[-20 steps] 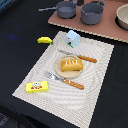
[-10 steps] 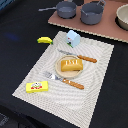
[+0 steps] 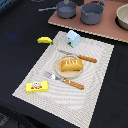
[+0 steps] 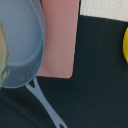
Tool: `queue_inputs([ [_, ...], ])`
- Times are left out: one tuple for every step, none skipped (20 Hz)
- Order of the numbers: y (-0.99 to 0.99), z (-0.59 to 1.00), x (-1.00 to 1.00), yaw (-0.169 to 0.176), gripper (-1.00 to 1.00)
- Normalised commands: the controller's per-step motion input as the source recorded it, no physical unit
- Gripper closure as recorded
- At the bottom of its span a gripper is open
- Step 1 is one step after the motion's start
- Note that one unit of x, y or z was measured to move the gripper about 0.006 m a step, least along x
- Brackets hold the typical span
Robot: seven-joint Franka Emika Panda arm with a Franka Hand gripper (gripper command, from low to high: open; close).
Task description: Interact with the objects in diverse but meaningful ways.
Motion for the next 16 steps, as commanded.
queue_inputs([
  [0.27, -0.38, -0.25, -0.056, -1.0],
  [0.27, -0.37, -0.22, -0.055, -1.0],
  [0.22, -0.37, -0.19, -0.054, -1.0],
  [0.19, -0.37, -0.15, -0.054, -1.0],
  [0.09, -0.4, -0.03, -0.063, -1.0],
  [0.02, -0.37, -0.01, -0.078, -1.0],
  [0.0, -0.36, 0.0, -0.083, -1.0],
  [0.0, -0.36, 0.0, -0.08, -1.0],
  [0.0, -0.36, 0.0, -0.075, -1.0],
  [0.01, -0.37, 0.0, -0.075, -1.0],
  [0.03, -0.37, 0.0, -0.071, -1.0],
  [0.06, -0.37, 0.0, -0.071, -1.0],
  [0.05, -0.36, 0.0, -0.07, -1.0],
  [0.05, -0.36, 0.0, -0.07, -1.0],
  [0.08, -0.35, 0.0, -0.065, -1.0],
  [0.09, -0.33, 0.0, -0.056, -1.0],
])
